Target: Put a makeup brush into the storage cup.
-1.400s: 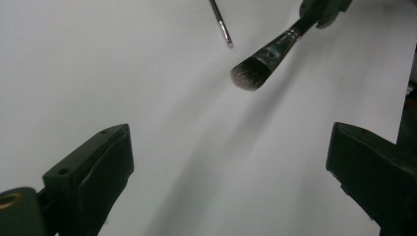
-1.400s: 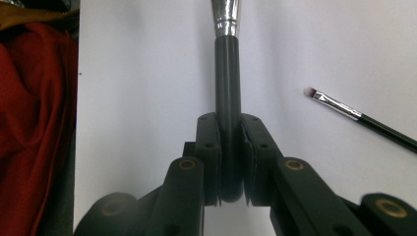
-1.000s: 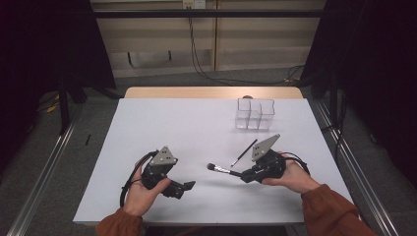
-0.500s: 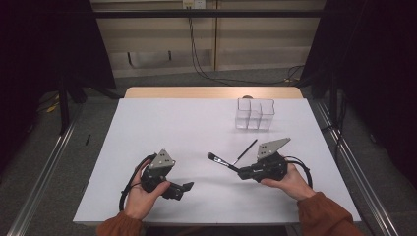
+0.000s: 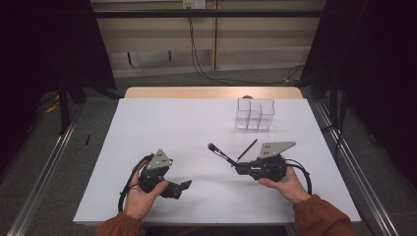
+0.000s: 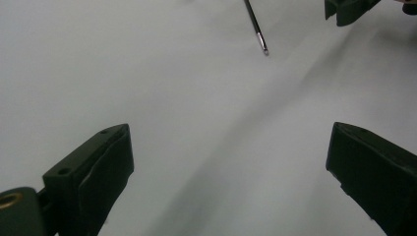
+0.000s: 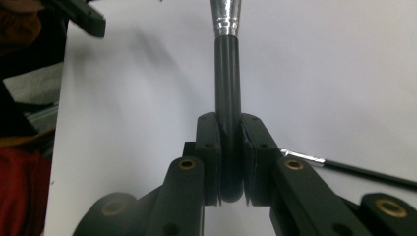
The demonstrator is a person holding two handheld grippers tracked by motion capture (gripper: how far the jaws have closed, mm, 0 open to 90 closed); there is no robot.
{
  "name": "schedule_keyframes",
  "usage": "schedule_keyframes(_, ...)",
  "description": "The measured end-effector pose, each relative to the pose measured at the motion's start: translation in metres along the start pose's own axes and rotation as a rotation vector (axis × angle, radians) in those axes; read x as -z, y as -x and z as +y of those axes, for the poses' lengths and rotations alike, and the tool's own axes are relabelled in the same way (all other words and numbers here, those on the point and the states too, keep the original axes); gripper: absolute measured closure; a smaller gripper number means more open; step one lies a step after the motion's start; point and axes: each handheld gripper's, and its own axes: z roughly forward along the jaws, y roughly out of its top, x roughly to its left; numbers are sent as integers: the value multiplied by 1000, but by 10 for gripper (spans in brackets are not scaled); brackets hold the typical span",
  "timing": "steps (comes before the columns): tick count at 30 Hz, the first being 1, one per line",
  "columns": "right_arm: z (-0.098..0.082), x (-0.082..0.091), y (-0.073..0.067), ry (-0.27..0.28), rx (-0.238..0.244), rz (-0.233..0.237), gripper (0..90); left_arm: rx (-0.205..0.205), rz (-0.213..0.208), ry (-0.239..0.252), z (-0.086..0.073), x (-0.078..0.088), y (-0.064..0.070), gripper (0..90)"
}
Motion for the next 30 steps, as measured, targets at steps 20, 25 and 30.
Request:
schedule_keyframes(20,3,2,-11,153,17,-24,800,16,-21,139,6,-7,4,39)
schedule_keyframes(25,4,1,-15,156,33,-17,800,17,-60,214,8,-14,10,42)
schedule_keyframes(30,5,0,-16,161,33,-4,800,43,-109,269,12,-18,12,46)
